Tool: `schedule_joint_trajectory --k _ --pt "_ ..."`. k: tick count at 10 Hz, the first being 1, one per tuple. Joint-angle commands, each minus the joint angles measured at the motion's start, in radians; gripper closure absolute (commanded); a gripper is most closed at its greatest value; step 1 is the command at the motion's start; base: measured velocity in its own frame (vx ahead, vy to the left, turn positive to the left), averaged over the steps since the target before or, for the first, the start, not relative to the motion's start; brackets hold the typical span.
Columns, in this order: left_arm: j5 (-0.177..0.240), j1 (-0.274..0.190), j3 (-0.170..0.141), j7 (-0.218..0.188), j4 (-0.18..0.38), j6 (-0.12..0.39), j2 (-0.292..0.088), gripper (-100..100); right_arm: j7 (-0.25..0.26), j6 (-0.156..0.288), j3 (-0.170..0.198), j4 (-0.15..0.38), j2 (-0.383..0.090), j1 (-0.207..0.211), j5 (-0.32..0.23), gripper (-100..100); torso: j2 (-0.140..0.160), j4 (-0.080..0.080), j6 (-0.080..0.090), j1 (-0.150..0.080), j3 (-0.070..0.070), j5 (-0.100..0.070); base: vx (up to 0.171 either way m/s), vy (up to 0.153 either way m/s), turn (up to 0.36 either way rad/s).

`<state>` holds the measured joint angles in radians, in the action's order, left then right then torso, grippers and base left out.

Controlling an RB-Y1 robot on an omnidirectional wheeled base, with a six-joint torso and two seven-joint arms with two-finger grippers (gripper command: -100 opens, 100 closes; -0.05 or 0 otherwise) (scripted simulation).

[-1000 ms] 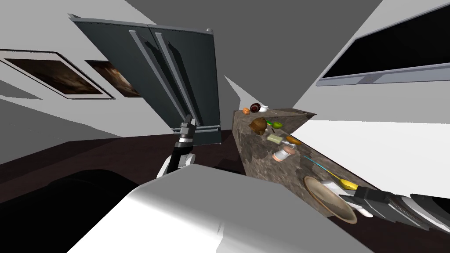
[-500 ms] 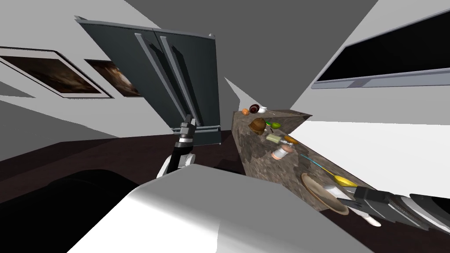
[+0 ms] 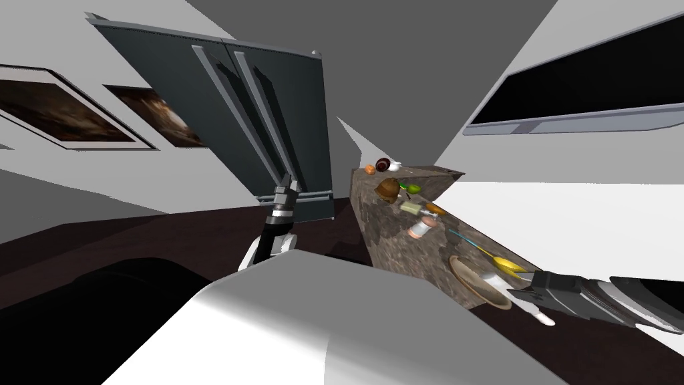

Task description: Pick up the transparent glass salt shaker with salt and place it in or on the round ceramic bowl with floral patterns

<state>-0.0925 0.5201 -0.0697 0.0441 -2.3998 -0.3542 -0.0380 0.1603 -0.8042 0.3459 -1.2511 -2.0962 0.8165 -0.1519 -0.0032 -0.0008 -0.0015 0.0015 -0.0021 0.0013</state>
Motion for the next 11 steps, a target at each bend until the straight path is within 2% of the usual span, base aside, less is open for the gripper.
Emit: schedule_joint_trajectory --k 1,2,4,5,6,11 --pt "0.000 0.000 0.000 0.000 0.000 0.000 0.000 0 -0.016 -0.022 -0.016 0.006 -0.029 0.001 0.004 -100 0.000 0.000 0.000 0.000 0.000 0.000 -0.044 -0.007 -0.049" --pt "0.000 0.000 0.000 0.000 0.000 0.000 0.000 0 -0.027 -0.042 -0.022 0.008 -0.064 -0.005 0.017 -100 0.000 0.000 0.000 0.000 0.000 0.000 -0.048 -0.012 -0.091" --pt "0.000 0.000 0.000 0.000 0.000 0.000 0.000 0 -0.038 -0.062 -0.027 0.010 -0.098 -0.012 0.030 -100 0.000 0.000 0.000 0.000 0.000 0.000 -0.037 -0.011 -0.096" --pt "0.000 0.000 0.000 0.000 0.000 0.000 0.000 0 -0.035 -0.053 -0.009 0.000 -0.094 -0.025 0.030 -100 0.000 0.000 0.000 0.001 0.000 0.000 -0.014 -0.002 -0.013" --pt "0.000 0.000 0.000 0.000 0.000 0.000 0.000 0 -0.036 -0.054 -0.007 -0.001 -0.096 -0.027 0.032 0 -0.001 0.000 0.000 0.001 0.000 0.000 0.000 0.000 0.000" --pt "0.000 0.000 0.000 0.000 0.000 0.000 0.000 0 -0.036 -0.053 -0.007 -0.001 -0.096 -0.027 0.031 0 -0.002 -0.001 0.000 0.001 -0.001 0.000 0.000 0.000 0.000"
